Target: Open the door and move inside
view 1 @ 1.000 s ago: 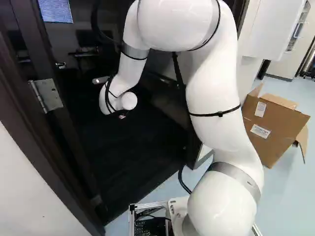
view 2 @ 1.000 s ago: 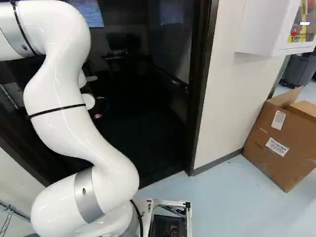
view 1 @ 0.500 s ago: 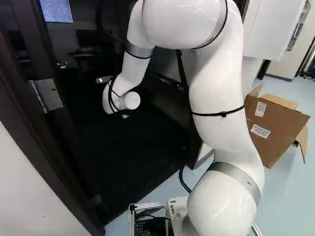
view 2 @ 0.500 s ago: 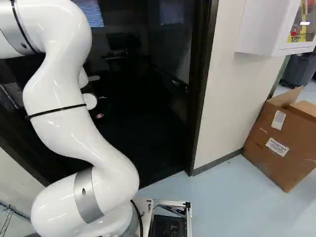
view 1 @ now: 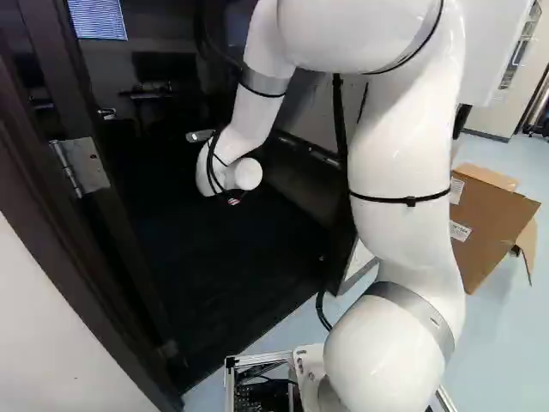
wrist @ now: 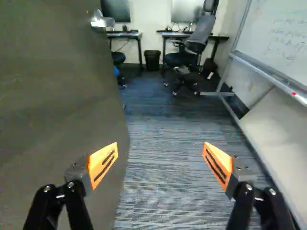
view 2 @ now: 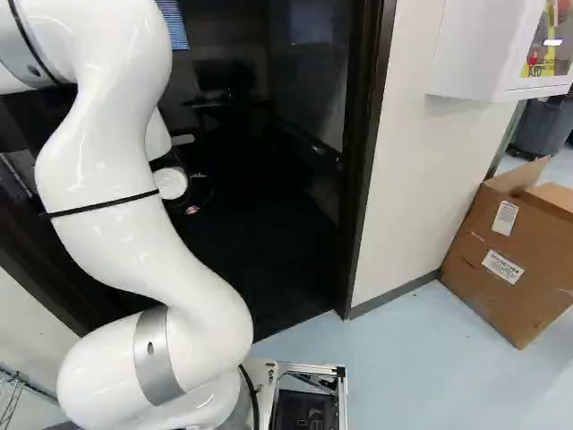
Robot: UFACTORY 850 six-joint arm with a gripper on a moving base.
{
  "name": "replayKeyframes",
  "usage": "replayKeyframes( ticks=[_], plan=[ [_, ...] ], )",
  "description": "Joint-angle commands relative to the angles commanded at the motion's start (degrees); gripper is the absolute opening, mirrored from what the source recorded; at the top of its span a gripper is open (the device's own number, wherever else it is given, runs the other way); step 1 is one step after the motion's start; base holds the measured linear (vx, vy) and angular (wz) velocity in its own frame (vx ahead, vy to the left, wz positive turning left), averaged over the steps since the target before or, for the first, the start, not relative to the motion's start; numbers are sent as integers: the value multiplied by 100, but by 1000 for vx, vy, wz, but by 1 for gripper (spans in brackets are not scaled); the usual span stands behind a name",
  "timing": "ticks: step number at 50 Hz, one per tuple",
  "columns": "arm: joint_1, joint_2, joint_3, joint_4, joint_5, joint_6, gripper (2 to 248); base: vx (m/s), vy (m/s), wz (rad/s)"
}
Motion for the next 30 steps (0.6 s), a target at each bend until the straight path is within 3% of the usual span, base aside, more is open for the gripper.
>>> replayKeyframes(
  ticks=[30],
  plan=[
    [-991, 1198, 1352, -4, 180, 0, 247, 0, 0, 0]
  ],
)
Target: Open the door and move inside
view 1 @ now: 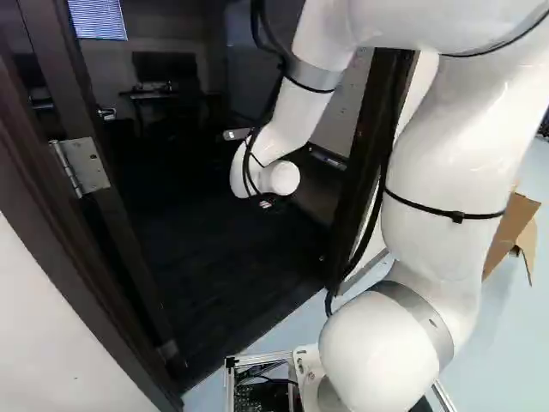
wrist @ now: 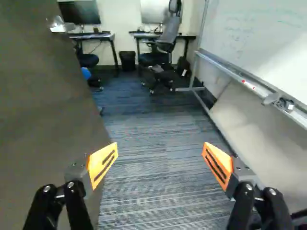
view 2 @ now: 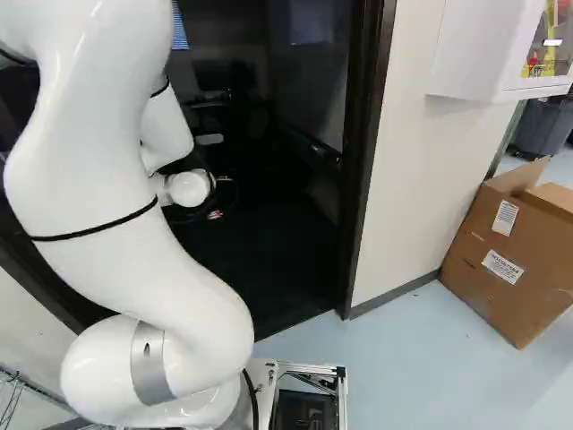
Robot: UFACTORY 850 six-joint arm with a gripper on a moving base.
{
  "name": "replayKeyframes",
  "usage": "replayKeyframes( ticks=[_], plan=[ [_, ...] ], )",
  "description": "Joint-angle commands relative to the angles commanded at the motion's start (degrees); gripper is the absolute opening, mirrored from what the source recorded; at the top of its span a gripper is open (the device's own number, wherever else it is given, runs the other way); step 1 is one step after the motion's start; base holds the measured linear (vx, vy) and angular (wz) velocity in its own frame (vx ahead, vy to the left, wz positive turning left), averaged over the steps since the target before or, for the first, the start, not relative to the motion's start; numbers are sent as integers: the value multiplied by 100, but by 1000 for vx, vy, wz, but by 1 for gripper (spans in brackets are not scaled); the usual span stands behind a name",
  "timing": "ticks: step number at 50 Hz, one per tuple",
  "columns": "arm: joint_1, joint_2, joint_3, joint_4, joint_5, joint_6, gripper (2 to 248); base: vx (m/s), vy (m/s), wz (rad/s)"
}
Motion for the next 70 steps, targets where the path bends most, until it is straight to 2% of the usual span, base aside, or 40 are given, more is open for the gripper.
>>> replayKeyframes(
  ticks=[17, 35, 53, 70],
  plan=[
    [-644, 779, 879, -3, 117, 0, 247, 0, 0, 0],
    [-1188, 1436, 1620, -5, 216, 0, 247, 0, 0, 0],
    [-1572, 1901, 2145, -6, 286, 0, 247, 0, 0, 0],
    [-1796, 2172, 2451, -7, 327, 0, 247, 0, 0, 0]
  ],
)
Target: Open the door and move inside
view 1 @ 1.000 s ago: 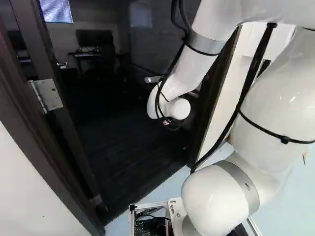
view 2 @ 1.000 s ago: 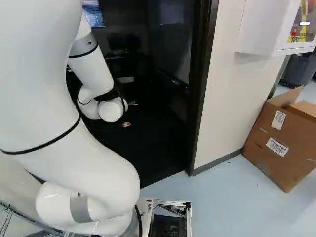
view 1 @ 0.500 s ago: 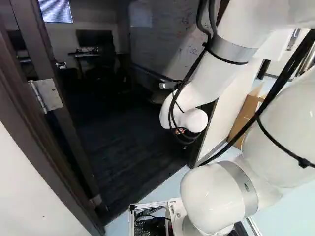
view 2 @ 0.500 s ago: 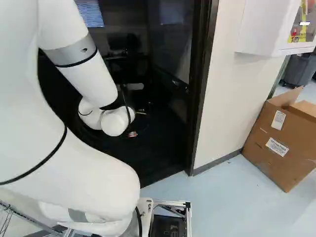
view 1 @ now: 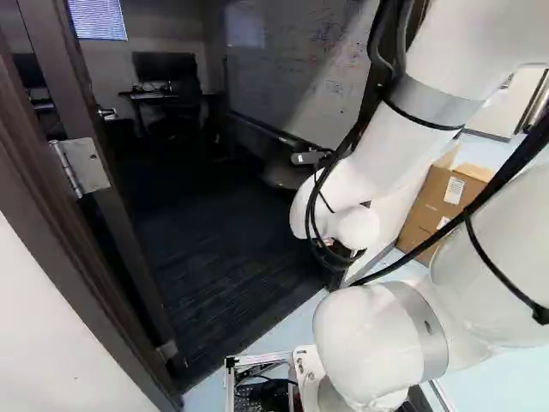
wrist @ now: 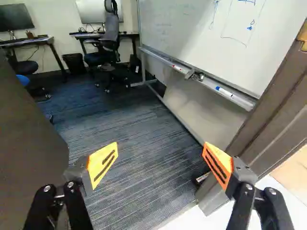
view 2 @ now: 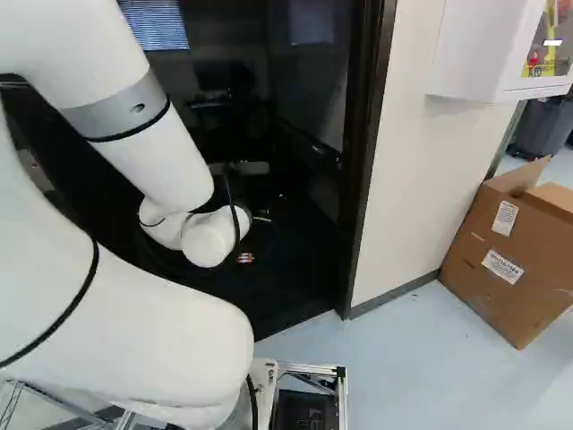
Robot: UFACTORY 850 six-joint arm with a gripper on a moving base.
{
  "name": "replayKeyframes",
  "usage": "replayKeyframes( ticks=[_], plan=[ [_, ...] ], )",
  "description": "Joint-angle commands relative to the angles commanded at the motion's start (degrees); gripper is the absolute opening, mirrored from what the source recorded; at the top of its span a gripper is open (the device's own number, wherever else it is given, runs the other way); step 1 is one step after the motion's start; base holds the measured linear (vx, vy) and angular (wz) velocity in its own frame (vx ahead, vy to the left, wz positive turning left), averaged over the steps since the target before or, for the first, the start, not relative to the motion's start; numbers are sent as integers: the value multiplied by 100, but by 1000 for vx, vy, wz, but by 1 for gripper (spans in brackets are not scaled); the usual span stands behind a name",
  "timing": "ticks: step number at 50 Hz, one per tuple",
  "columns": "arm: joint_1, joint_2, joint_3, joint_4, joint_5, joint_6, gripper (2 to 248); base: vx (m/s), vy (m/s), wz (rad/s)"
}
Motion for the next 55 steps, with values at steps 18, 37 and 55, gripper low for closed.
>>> replayKeyframes(
  ticks=[18, 37, 55],
  plan=[
    [-89, 108, 122, 0, 16, 0, 247, 0, 0, 0],
    [-90, 109, 123, 0, 16, 0, 247, 0, 0, 0],
    [-90, 109, 123, 0, 16, 0, 247, 12, -3, -50]
  ],
)
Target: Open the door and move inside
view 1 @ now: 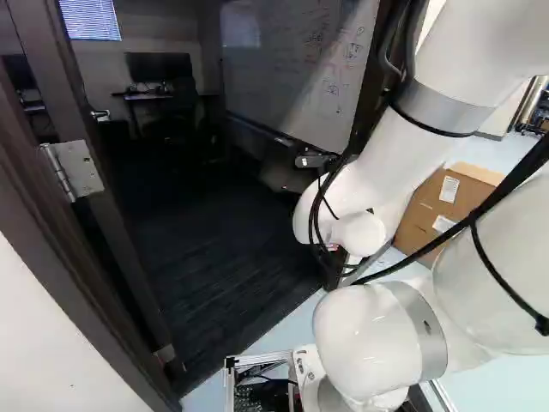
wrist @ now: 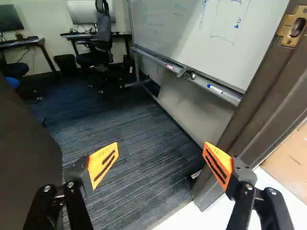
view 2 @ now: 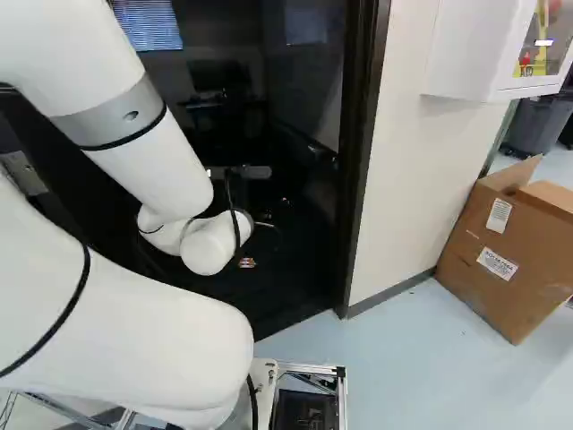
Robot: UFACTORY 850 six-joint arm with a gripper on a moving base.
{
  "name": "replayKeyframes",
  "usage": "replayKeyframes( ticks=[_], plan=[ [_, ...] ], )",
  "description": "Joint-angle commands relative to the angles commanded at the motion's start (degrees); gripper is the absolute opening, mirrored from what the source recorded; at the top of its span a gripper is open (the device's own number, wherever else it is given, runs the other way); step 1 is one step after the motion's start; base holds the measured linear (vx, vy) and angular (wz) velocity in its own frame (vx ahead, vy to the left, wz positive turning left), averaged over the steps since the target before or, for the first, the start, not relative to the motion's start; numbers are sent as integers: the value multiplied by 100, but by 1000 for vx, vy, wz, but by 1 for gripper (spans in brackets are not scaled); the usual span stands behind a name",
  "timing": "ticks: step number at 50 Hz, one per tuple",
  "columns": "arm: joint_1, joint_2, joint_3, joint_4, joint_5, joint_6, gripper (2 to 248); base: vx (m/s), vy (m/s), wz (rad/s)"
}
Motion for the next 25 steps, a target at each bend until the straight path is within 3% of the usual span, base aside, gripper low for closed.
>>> replayKeyframes(
  ticks=[25],
  plan=[
    [0, 0, 0, 0, 0, 0, 247, 63, 2, -4]
  ],
)
